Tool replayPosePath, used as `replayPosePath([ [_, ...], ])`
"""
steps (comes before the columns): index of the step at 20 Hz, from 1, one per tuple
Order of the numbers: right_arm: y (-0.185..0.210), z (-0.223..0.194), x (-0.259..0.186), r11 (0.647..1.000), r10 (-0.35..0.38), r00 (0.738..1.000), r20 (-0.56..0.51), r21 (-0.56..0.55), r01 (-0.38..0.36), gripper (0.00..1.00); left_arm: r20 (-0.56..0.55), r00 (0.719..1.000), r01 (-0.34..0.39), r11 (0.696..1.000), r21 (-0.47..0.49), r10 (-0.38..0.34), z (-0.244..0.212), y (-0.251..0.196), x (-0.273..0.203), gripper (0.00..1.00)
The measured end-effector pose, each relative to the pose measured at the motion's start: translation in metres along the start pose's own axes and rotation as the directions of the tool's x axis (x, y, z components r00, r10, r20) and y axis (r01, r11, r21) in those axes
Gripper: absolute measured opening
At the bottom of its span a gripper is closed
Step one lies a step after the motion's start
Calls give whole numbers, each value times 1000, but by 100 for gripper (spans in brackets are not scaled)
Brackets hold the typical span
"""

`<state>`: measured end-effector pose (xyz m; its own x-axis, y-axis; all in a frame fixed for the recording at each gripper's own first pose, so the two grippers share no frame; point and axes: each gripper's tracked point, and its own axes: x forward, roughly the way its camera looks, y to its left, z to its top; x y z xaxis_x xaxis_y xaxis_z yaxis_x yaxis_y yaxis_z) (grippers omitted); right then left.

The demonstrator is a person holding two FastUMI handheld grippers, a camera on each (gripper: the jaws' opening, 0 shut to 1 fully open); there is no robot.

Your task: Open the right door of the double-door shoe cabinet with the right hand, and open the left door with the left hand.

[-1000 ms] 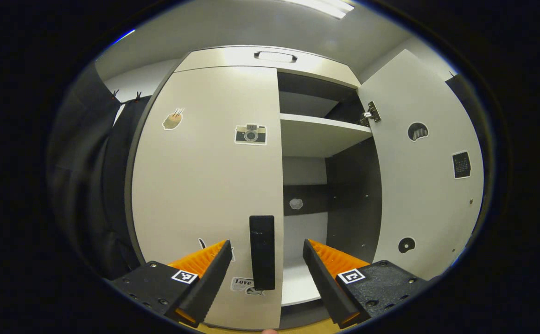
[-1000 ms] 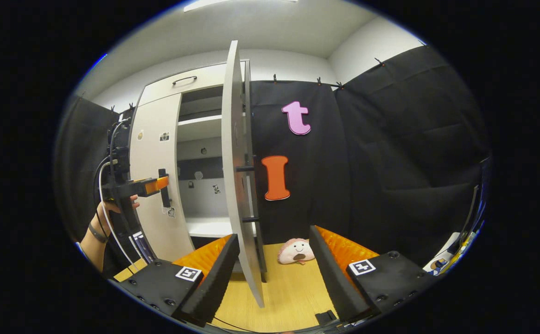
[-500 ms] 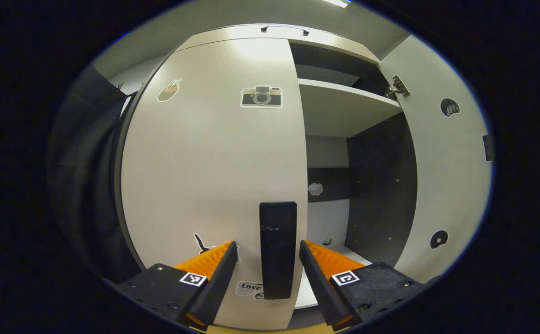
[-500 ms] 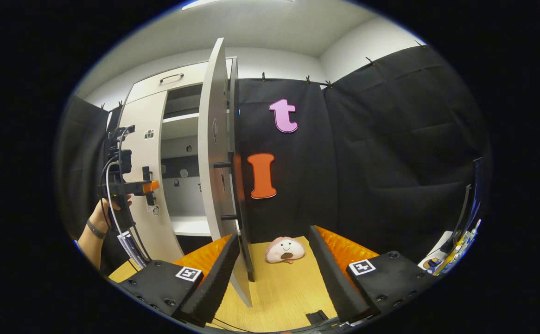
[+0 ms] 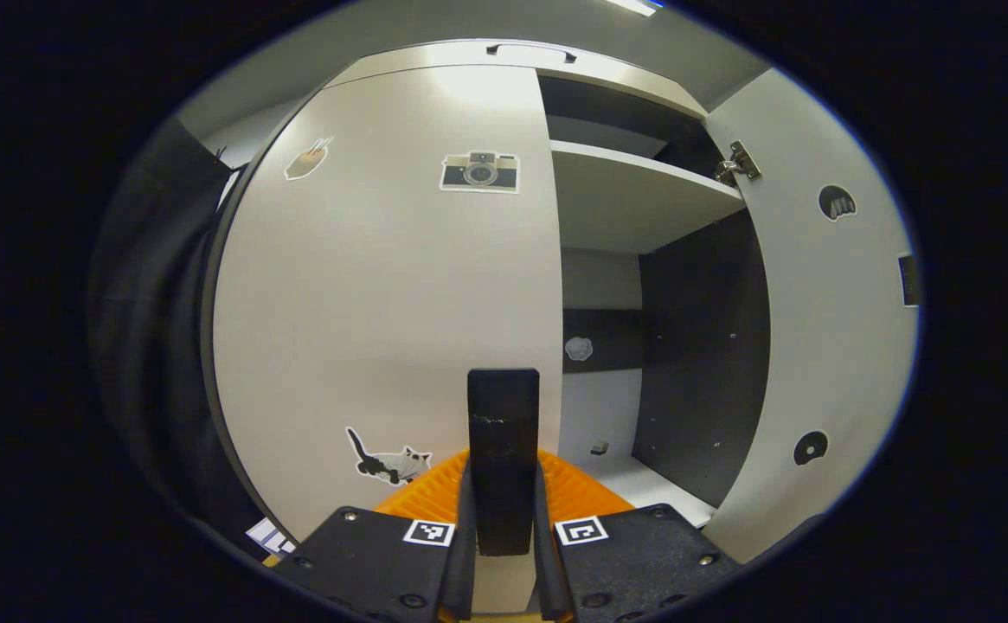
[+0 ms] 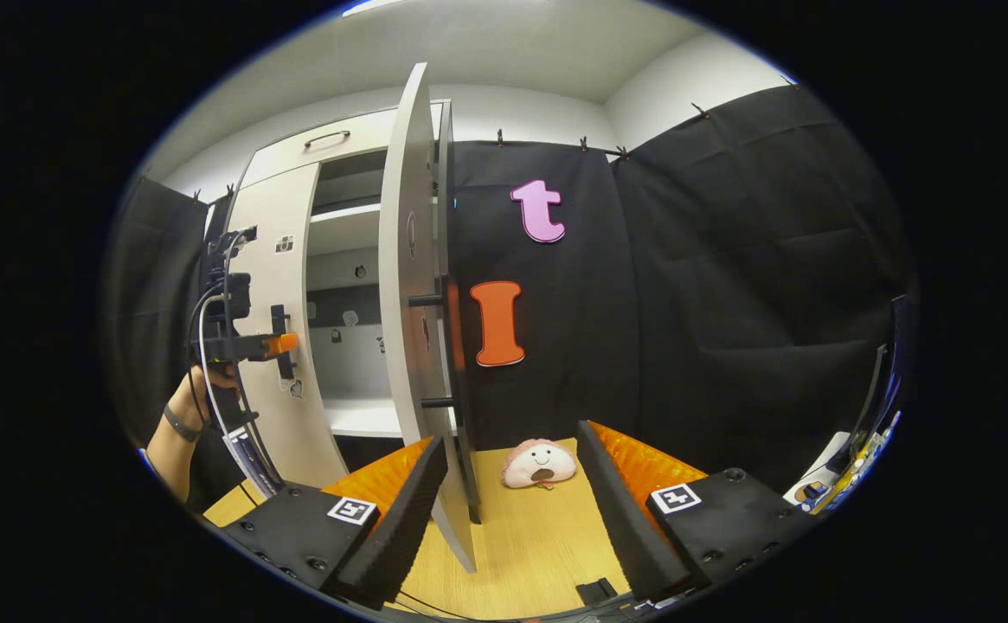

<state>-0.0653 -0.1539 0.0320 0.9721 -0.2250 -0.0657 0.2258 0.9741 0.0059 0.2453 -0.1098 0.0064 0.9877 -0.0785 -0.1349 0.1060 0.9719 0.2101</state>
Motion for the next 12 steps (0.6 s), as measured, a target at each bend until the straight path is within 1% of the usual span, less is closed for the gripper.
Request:
replayPosePath([
  [3, 5, 0, -6, 1000, 8, 1000, 4, -5, -8, 99, 13, 999, 31, 999, 37, -31, -1, -2, -2, 29],
  [6, 10, 0, -12, 1000, 17, 1000, -1, -20, -17, 99, -20, 997, 71, 997, 17, -71, -3, -2, -4, 27],
  [10, 19, 5, -20, 999, 29, 1000, 2, -33, -29, 100, -38, 987, 156, 988, 11, -156, -3, -1, -19, 22],
  [12, 27, 6, -24, 998, 43, 999, 9, -42, -43, 99, -34, 983, 182, 983, -16, -183, -5, 3, -25, 23],
])
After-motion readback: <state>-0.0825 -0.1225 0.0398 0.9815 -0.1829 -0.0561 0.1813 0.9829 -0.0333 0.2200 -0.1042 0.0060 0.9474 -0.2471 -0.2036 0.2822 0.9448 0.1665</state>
